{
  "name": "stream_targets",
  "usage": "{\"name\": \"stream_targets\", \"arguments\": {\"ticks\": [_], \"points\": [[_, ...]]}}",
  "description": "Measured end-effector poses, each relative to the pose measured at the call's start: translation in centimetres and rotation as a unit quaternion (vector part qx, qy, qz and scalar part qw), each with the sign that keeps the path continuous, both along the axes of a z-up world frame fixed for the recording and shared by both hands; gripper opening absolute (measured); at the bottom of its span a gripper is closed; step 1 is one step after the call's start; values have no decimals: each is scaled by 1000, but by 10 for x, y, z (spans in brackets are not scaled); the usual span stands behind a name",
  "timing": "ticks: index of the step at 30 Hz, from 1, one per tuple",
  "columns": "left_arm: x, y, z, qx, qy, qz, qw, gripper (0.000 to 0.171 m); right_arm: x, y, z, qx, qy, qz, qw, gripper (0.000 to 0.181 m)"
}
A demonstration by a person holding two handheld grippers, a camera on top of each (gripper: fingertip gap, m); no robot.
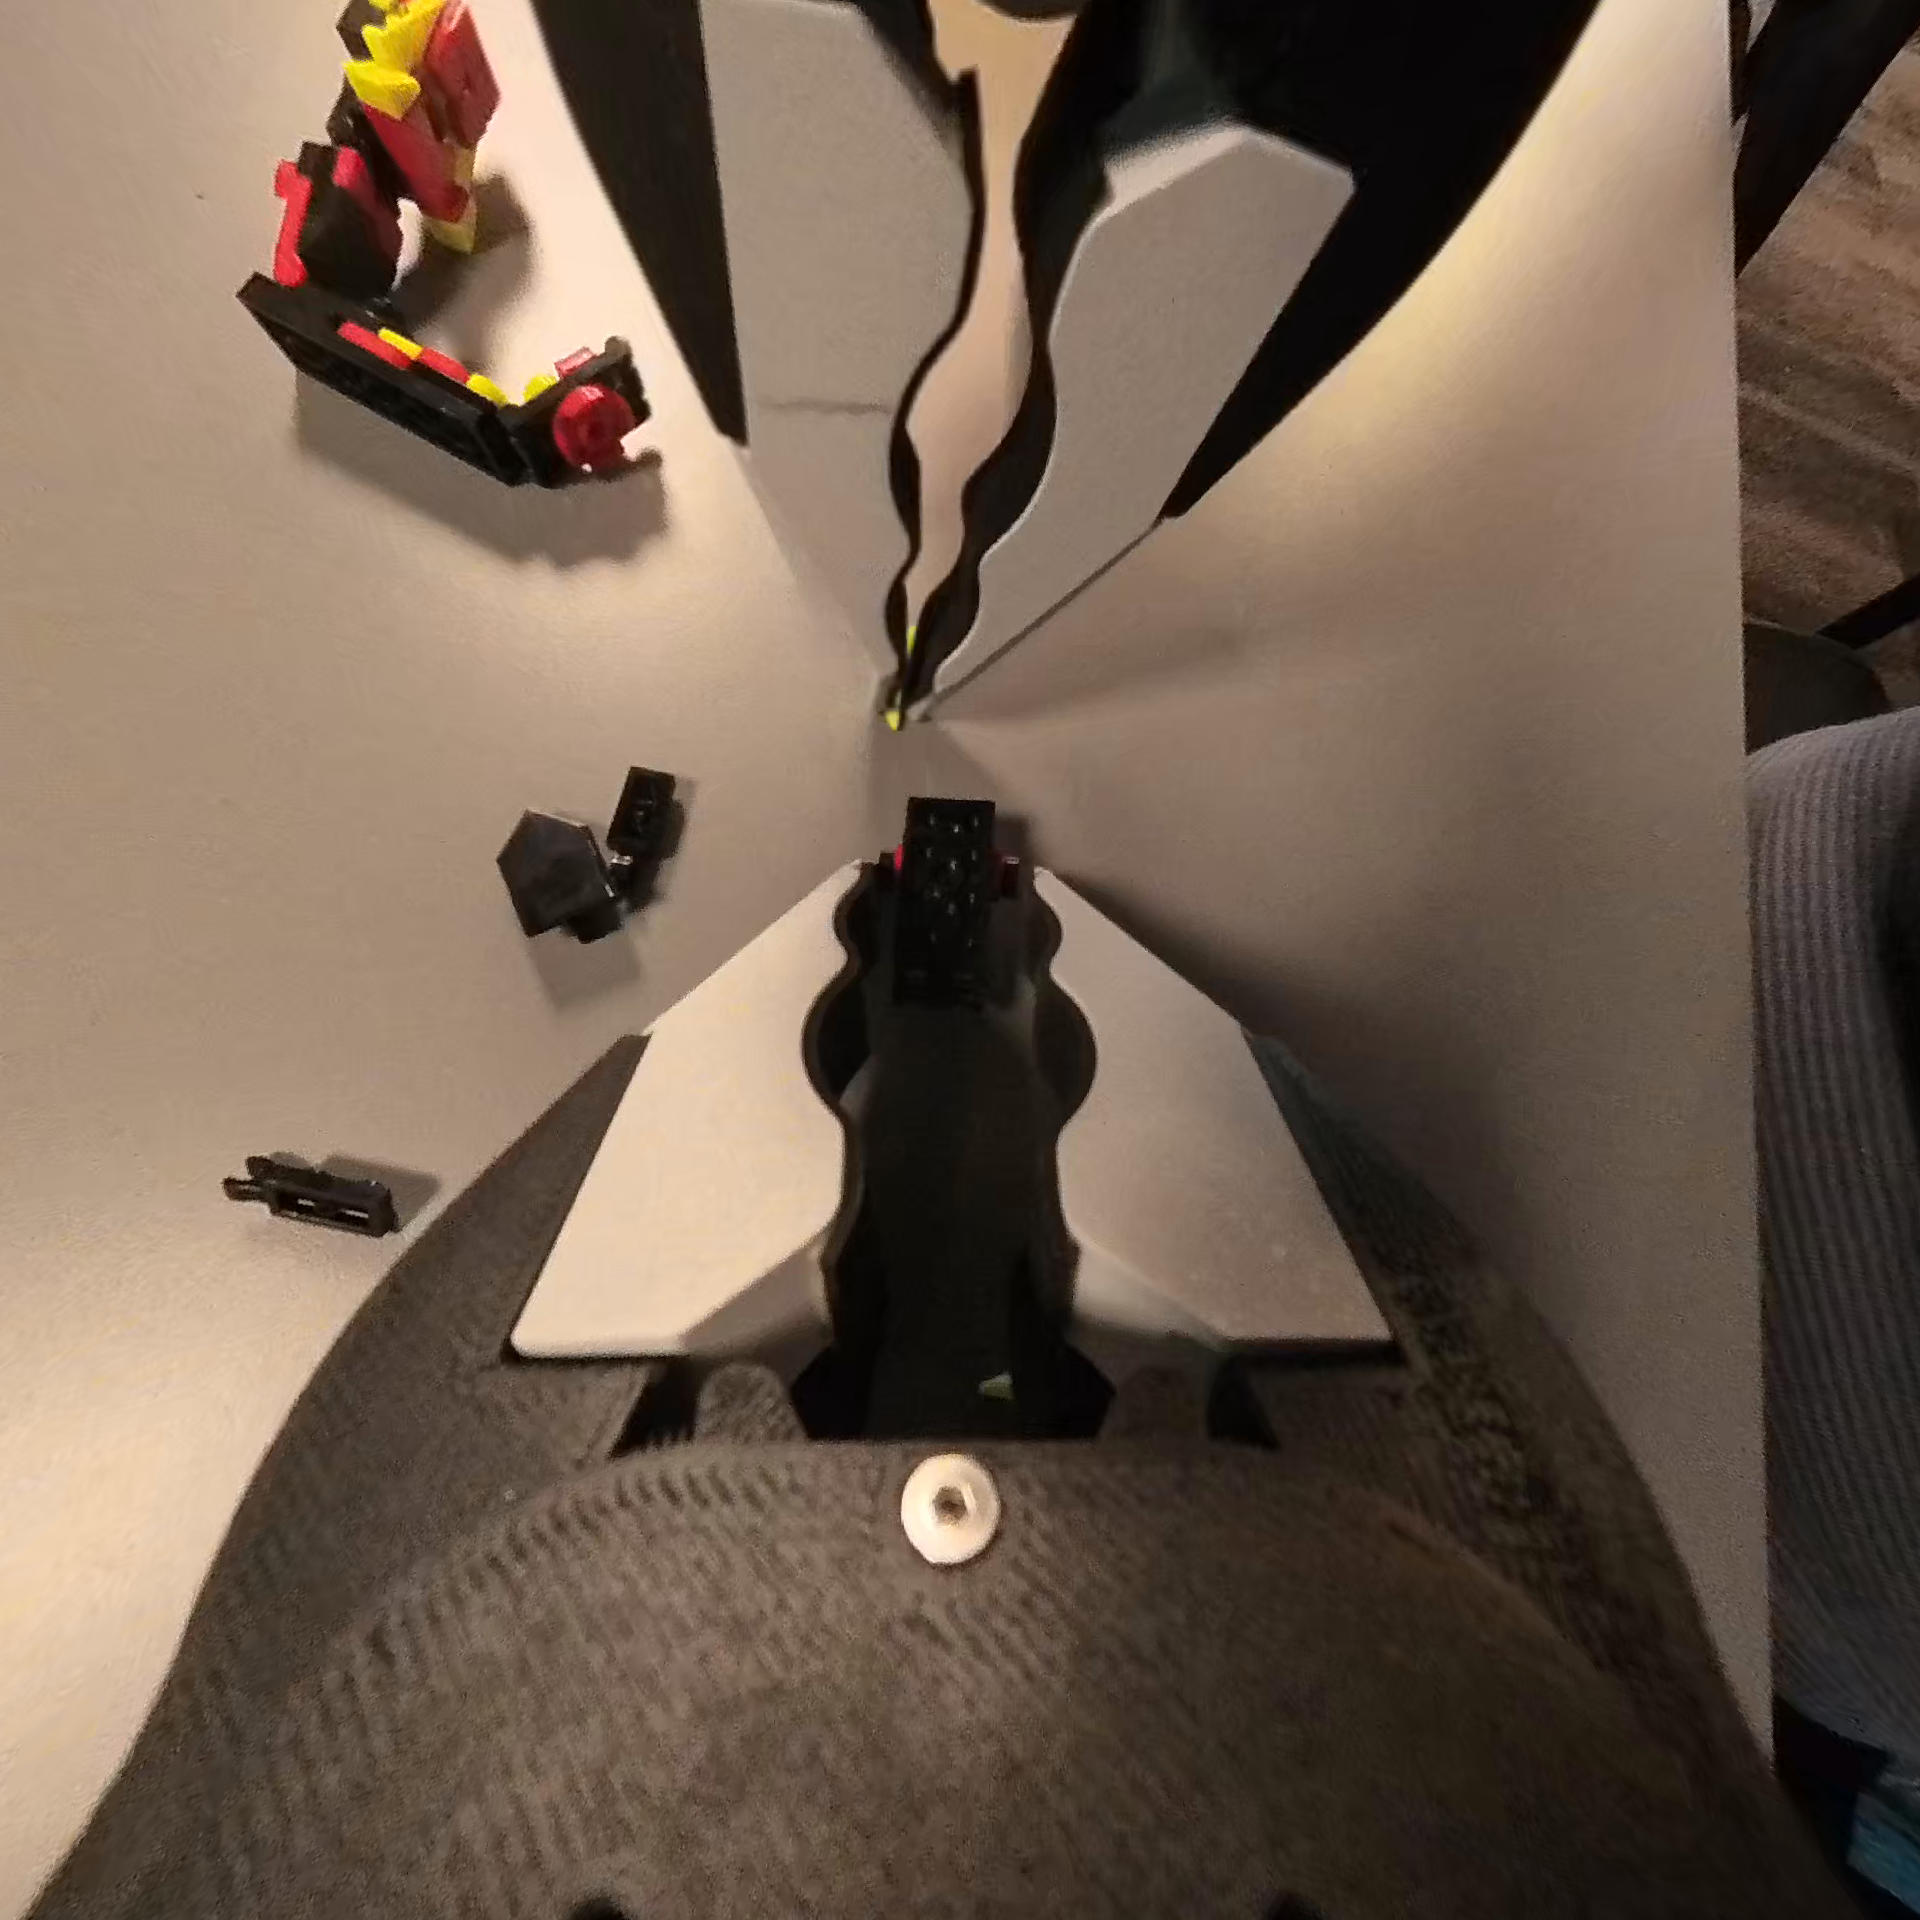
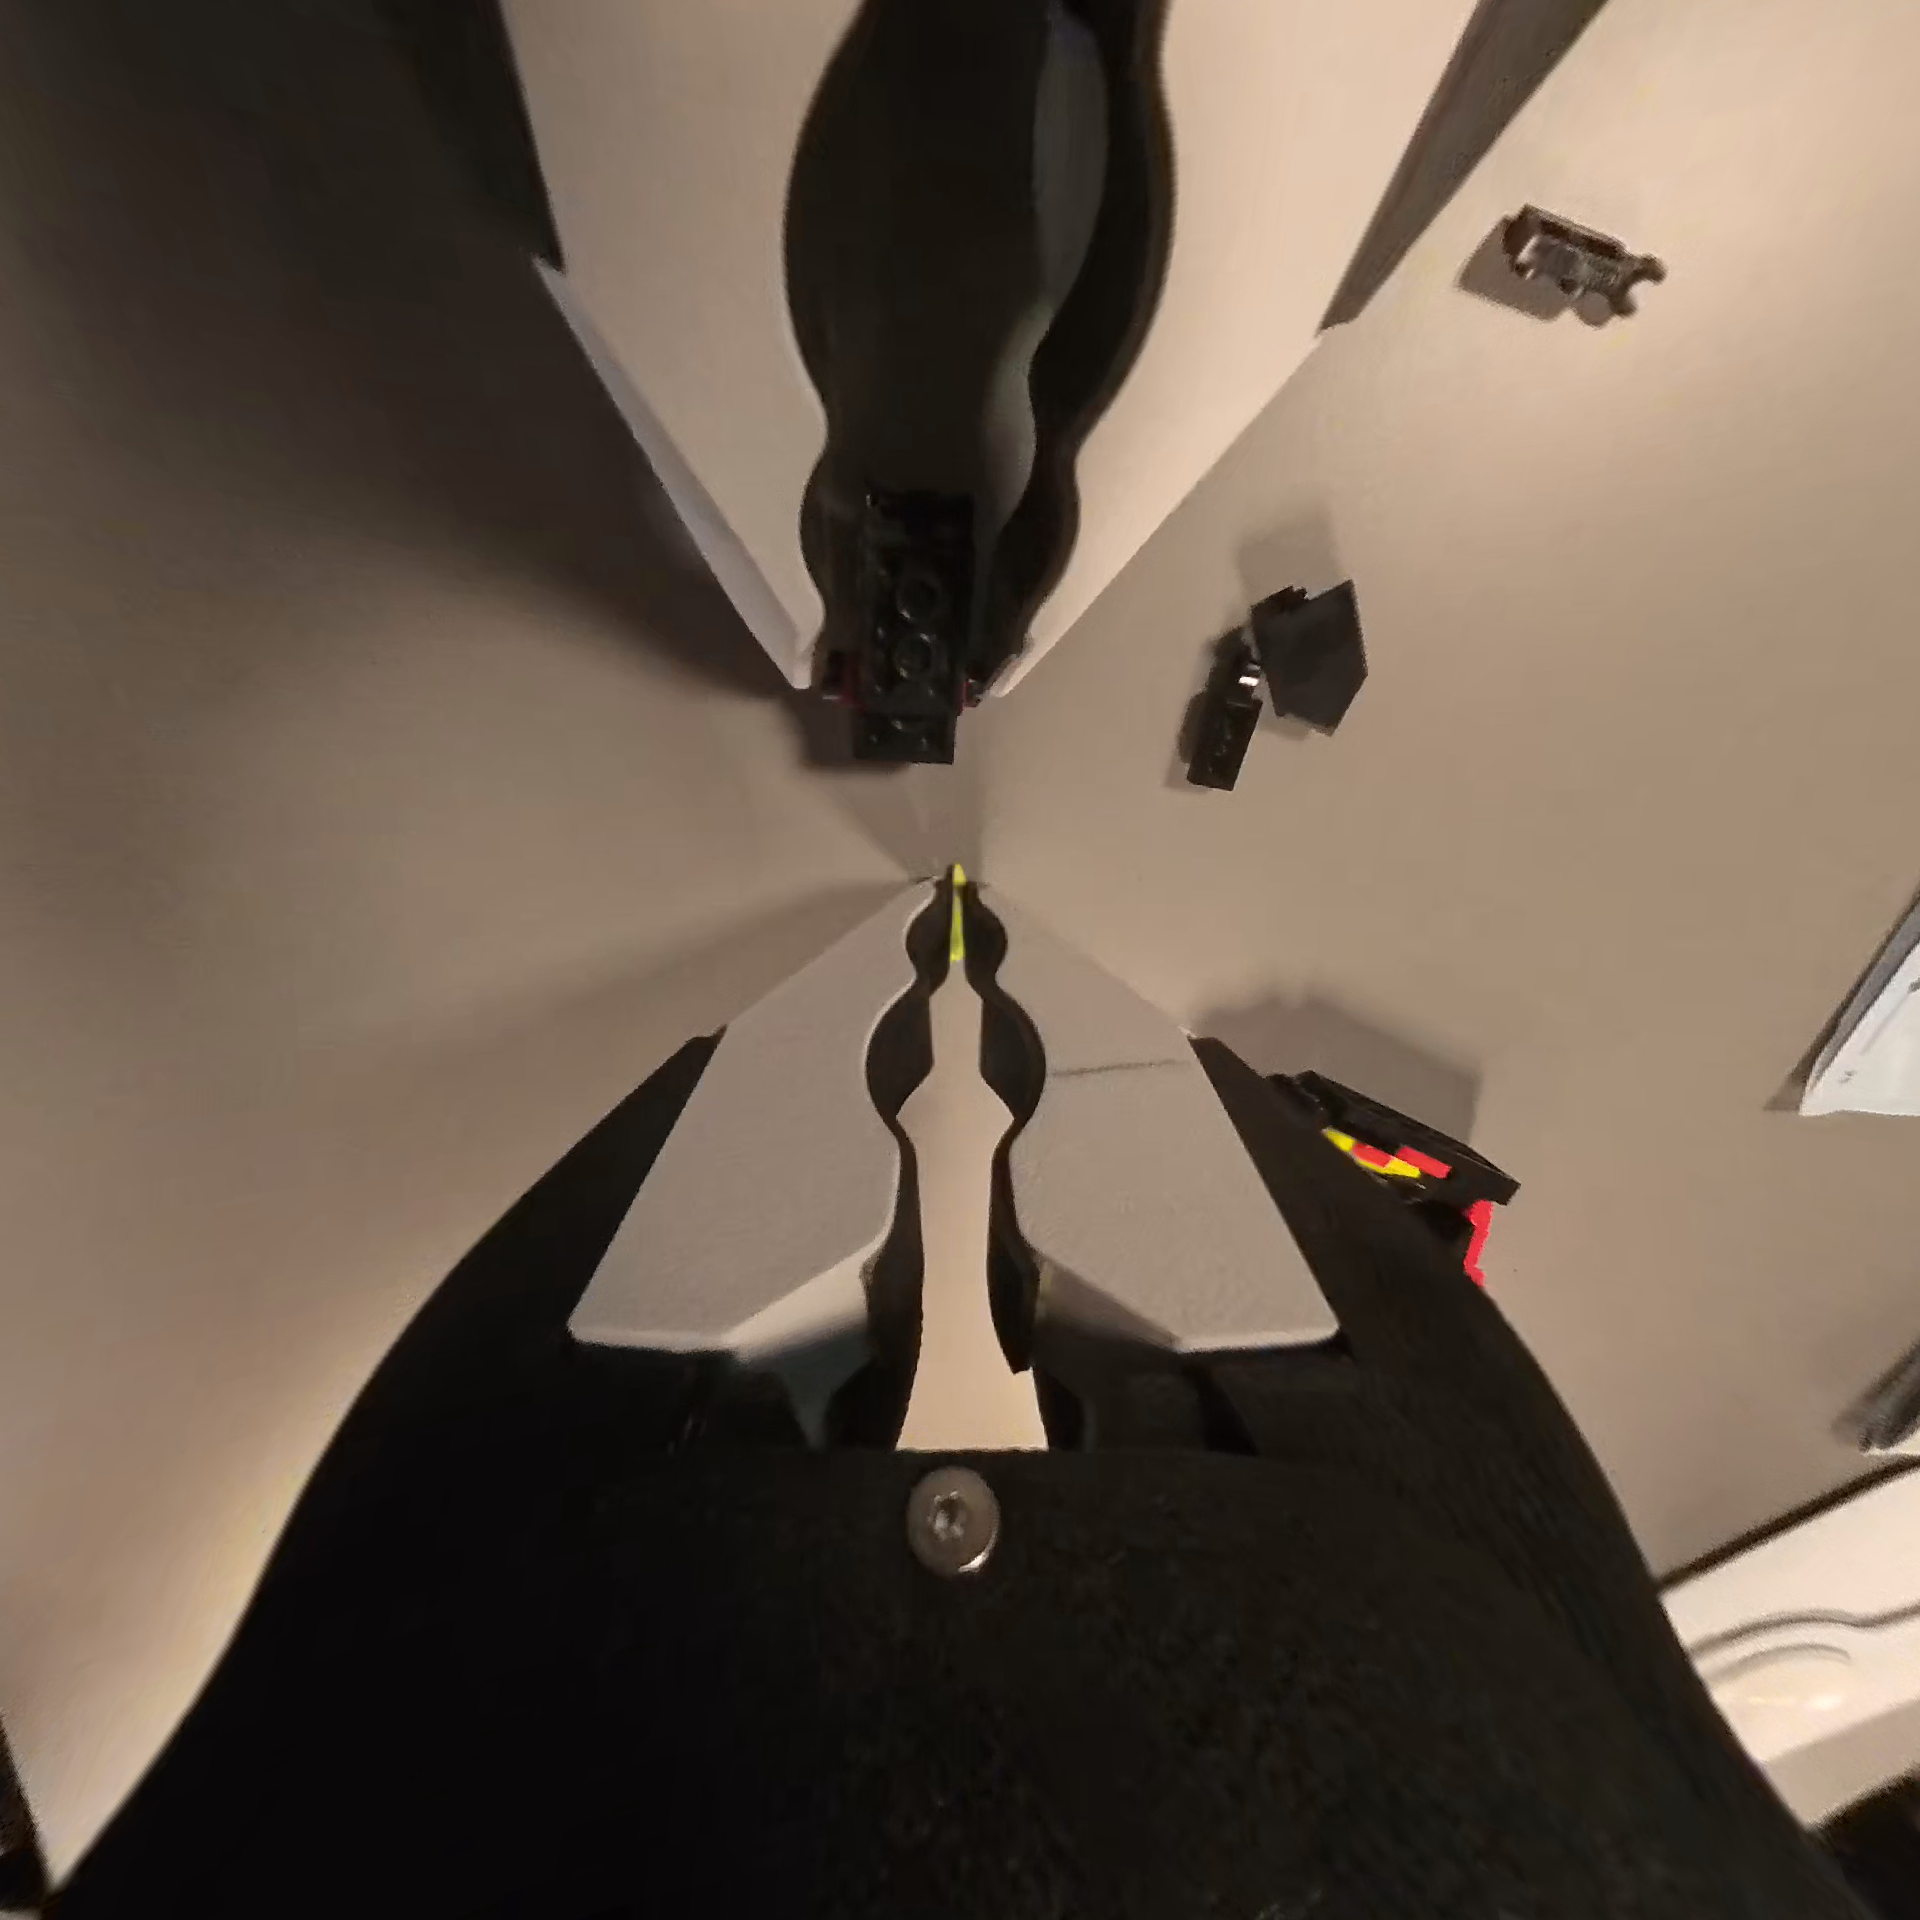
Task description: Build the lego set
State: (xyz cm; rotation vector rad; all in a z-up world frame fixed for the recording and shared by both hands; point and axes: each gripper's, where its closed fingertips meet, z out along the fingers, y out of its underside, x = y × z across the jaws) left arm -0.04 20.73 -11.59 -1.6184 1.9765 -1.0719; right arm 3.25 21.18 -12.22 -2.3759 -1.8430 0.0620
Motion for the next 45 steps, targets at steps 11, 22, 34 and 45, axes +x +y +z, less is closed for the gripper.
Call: {"name": "stream_targets", "arguments": {"ticks": [11, 22, 34, 45], "points": [[2, -9, 40, -121, -88, -21, 988, 25, -42, 13, 61, 0, 458, -160, 874, 0], [-1, -13, 78, -167, -188, -43, 967, 25, -45, 9, 111, 75, 666, -164, 724, 0], [4, 9, 49, -65, -143, 9, 988, 25, -16, 22, 81, 176, 568, -191, 781, 0], [8, 39, 27, 207, -118, 50, 970, 25, -25, 30, 56, 175, 500, -231, 816, 19]]}}
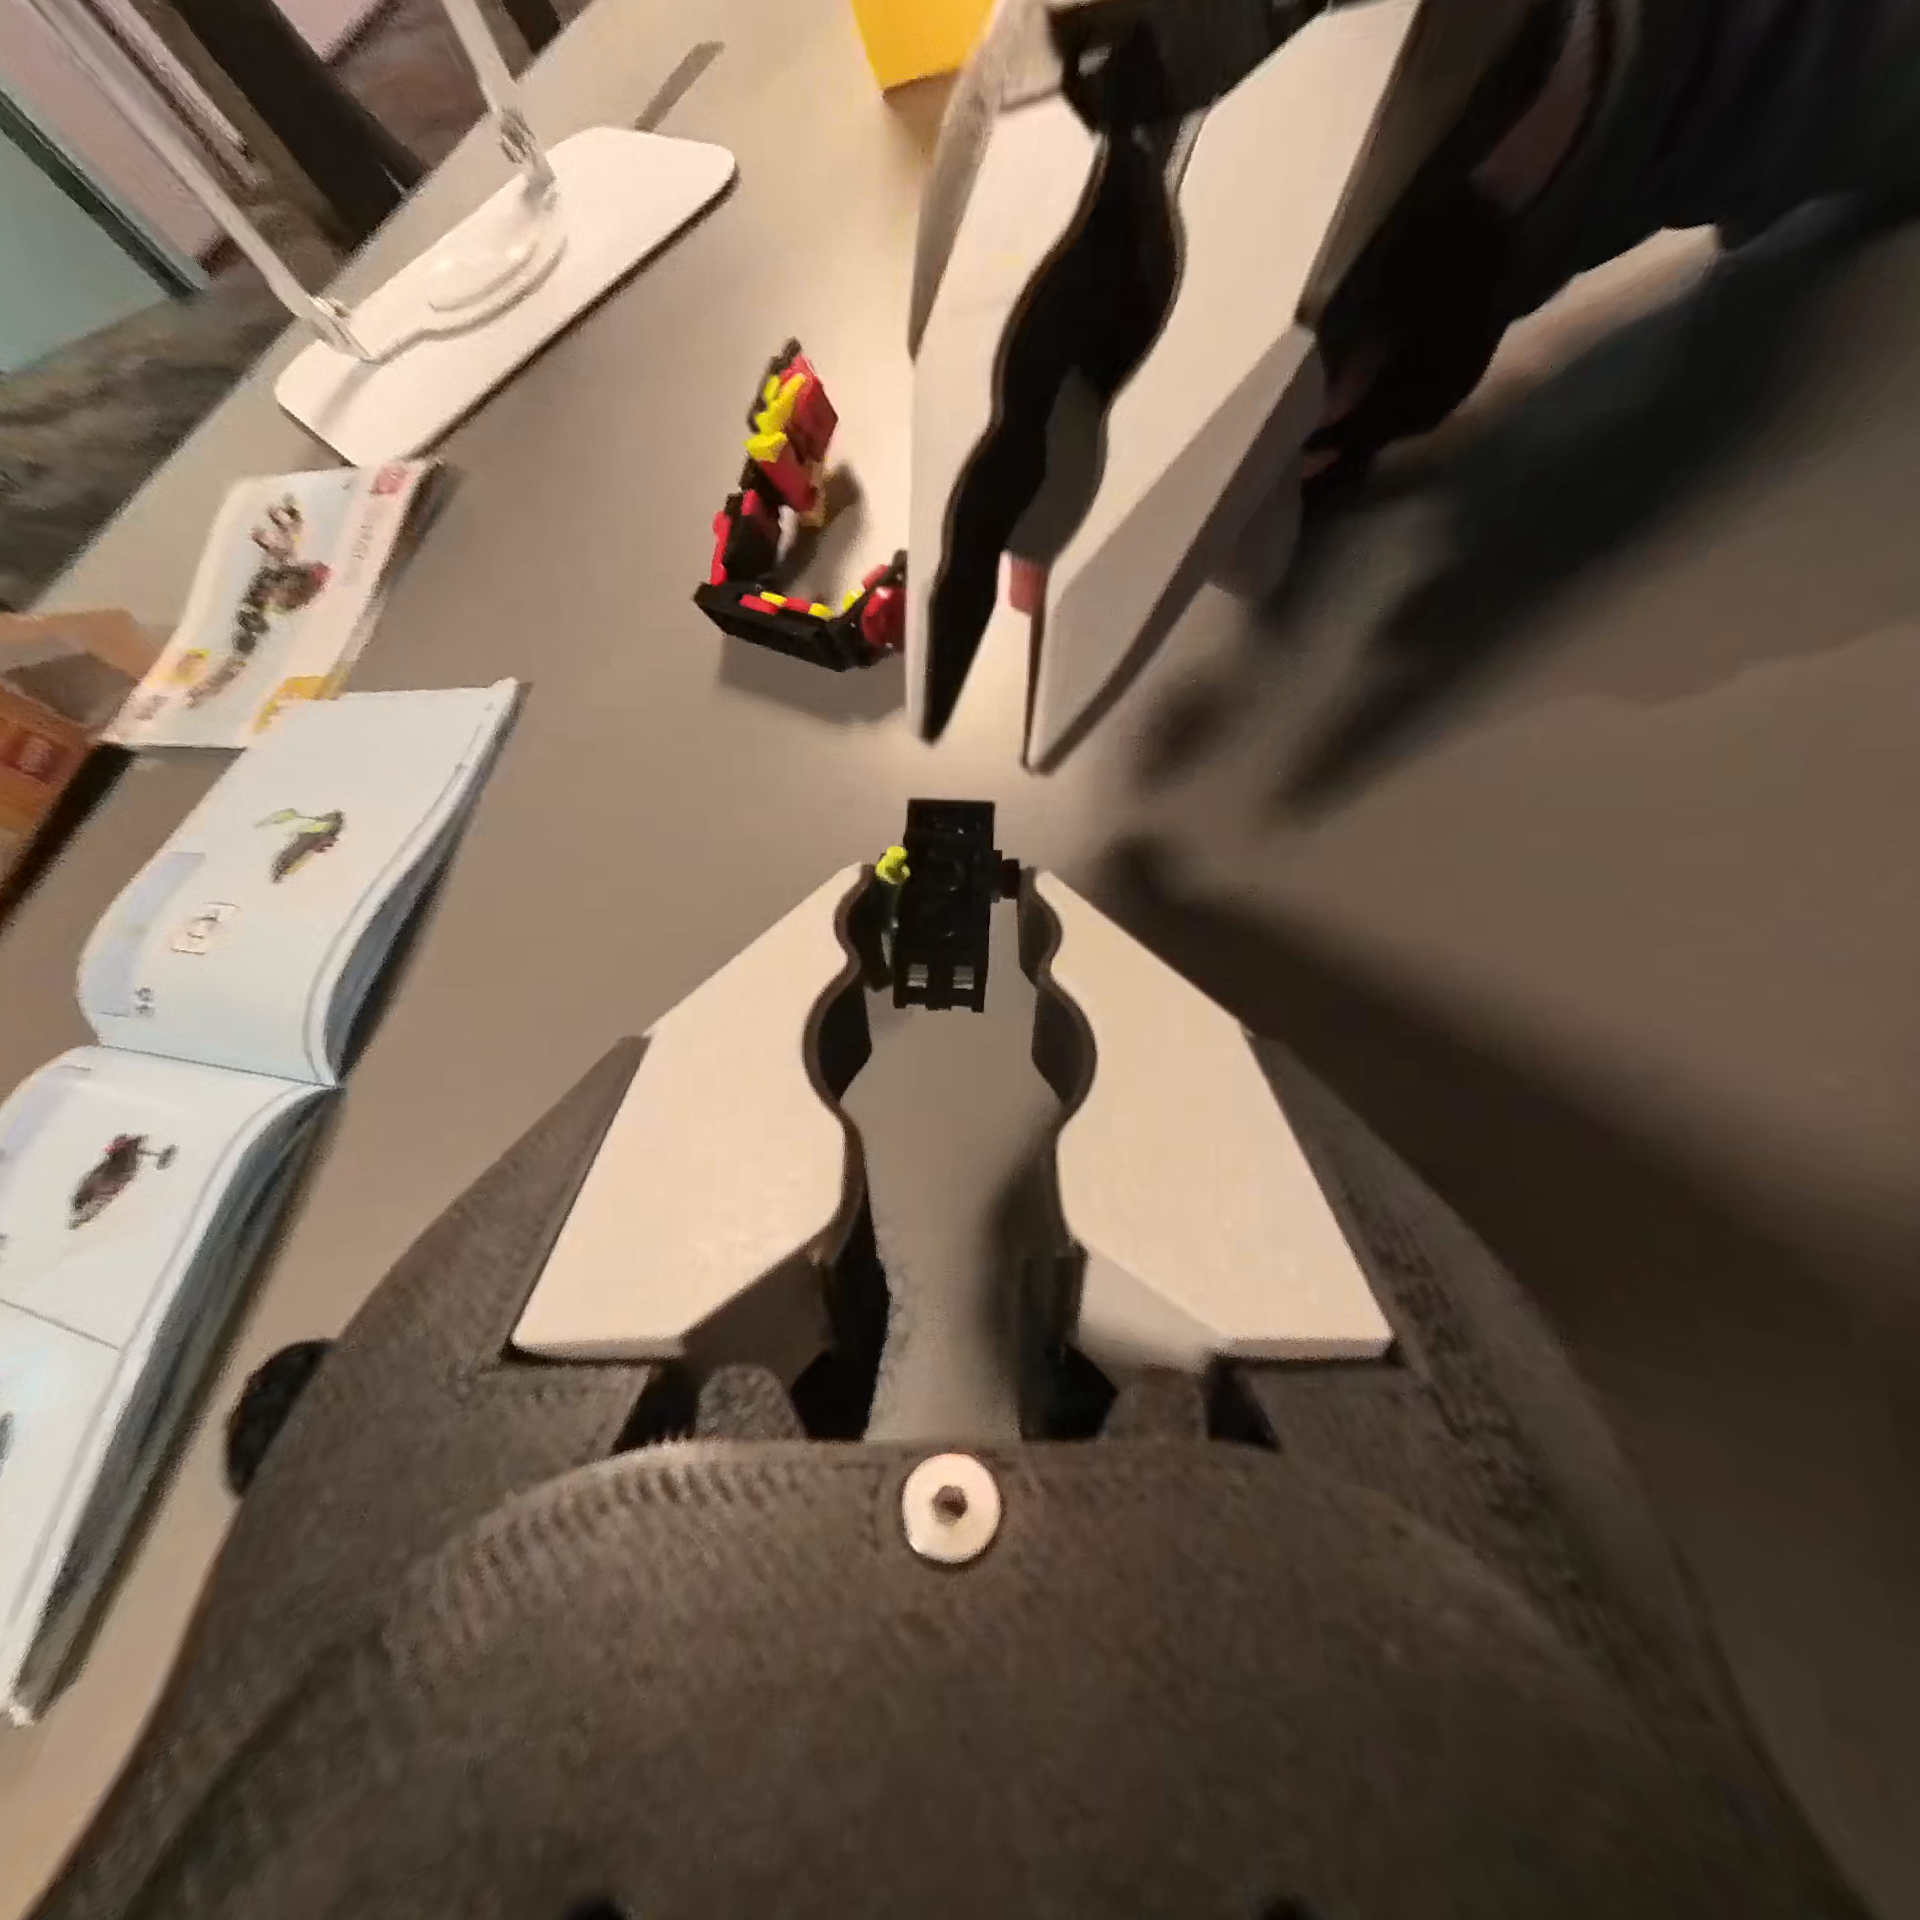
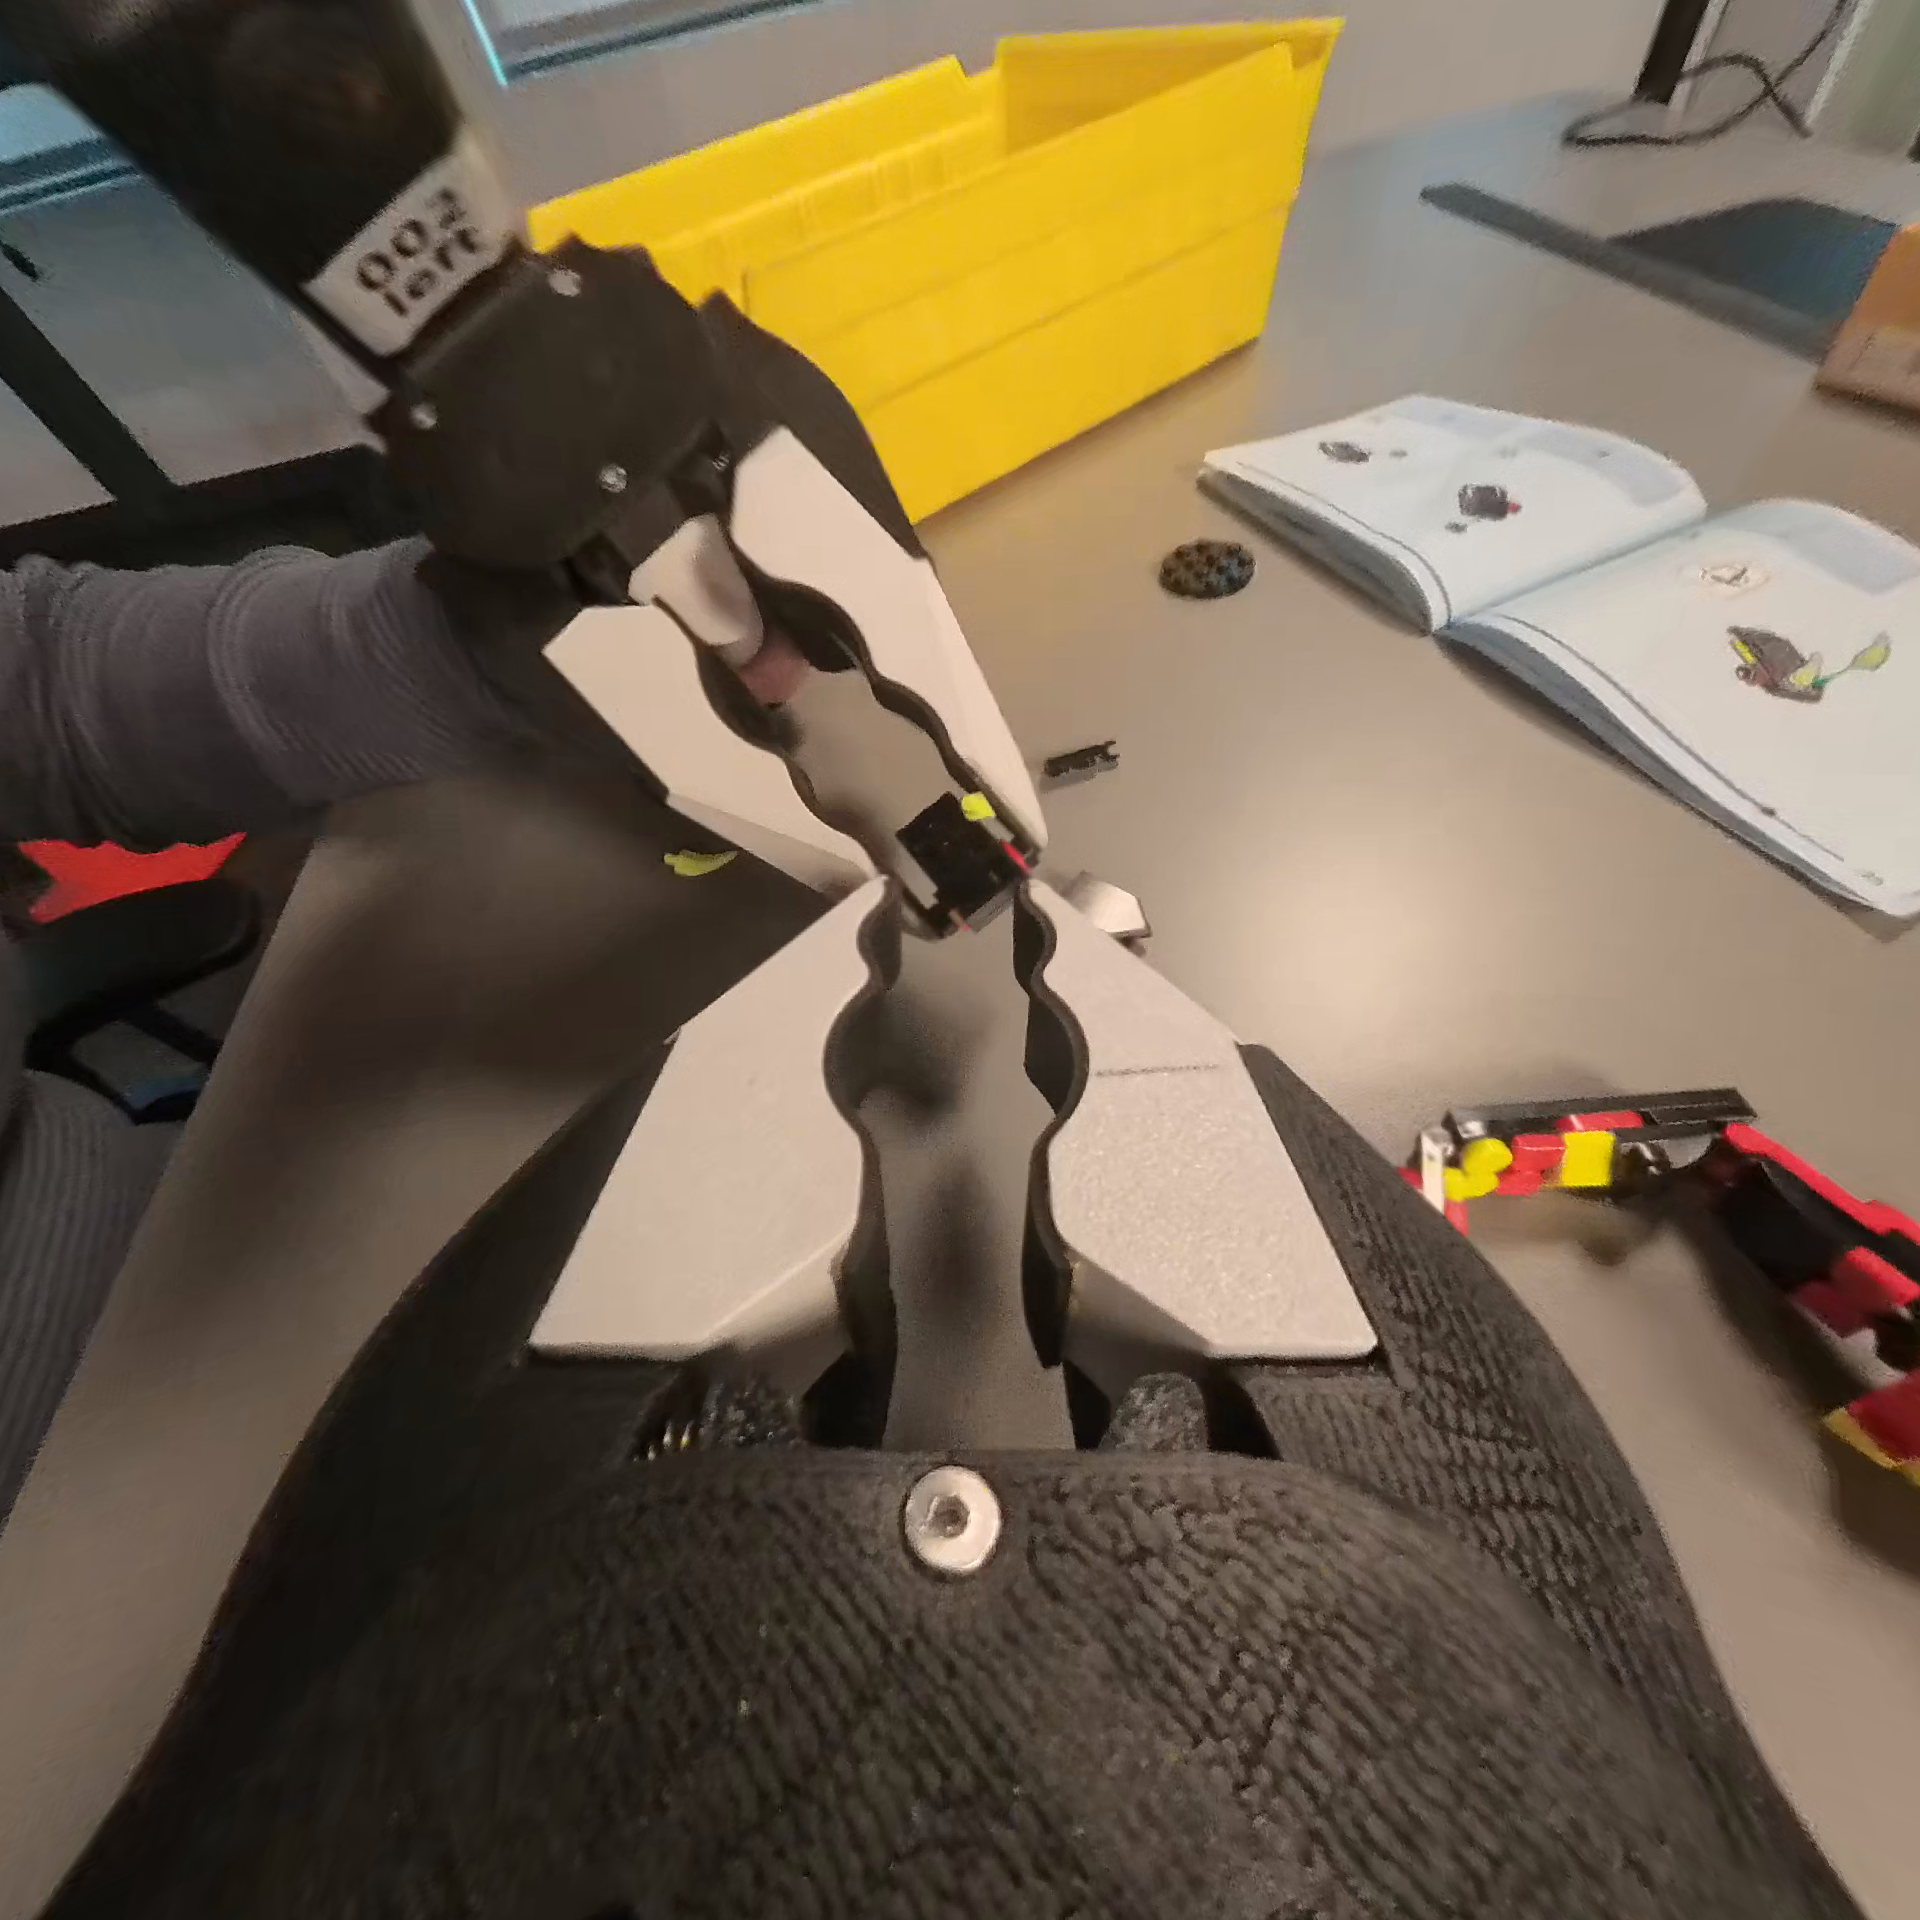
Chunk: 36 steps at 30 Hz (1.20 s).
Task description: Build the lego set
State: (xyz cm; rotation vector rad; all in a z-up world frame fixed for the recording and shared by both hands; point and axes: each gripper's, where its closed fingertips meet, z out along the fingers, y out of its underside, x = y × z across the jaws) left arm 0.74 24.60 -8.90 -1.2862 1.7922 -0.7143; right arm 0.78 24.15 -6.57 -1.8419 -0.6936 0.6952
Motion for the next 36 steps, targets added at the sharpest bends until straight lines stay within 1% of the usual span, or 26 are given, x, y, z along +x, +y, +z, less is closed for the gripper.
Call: {"name": "stream_targets", "arguments": {"ticks": [2, 5, 6, 8, 15, 20, 22, 25, 30, 33, 36], "points": [[1, 5, 4, 47, -17, 10, 999, 25, -3, 3, -1, 9, -15, -13, 1000, 19], [1, 11, 5, 142, -19, 18, 990, 25, -2, 12, 4, 69, -66, -60, 994, 11], [2, 10, 4, 159, -18, 18, 987, 25, -4, 12, 4, 76, -78, -65, 992, 11], [4, 7, 1, 168, -13, 14, 986, 25, -9, 14, 2, 82, -97, -73, 989, 11], [7, 5, 0, 155, -16, 18, 988, 26, -7, 19, -5, 128, -193, -107, 967, 3], [6, 9, -3, 138, -7, 27, 990, 25, -5, 18, 3, 184, -240, -120, 946, 0], [6, 9, -5, 125, -5, 27, 992, 25, -6, 16, 6, 206, -259, -115, 937, 0], [4, 11, -7, 114, 4, 31, 993, 25, 0, 14, 5, 207, -280, -103, 932, 0], [-5, 22, -10, 84, 27, 47, 995, 26, 25, 16, -1, 145, -246, -120, 951, 0], [-8, 30, -1, 45, 7, 65, 997, 26, 44, 17, -13, 101, -266, -129, 950, 4], [-6, 25, 7, -8, -21, 57, 998, 25, 58, 13, -20, 37, -266, -127, 955, 9]]}}
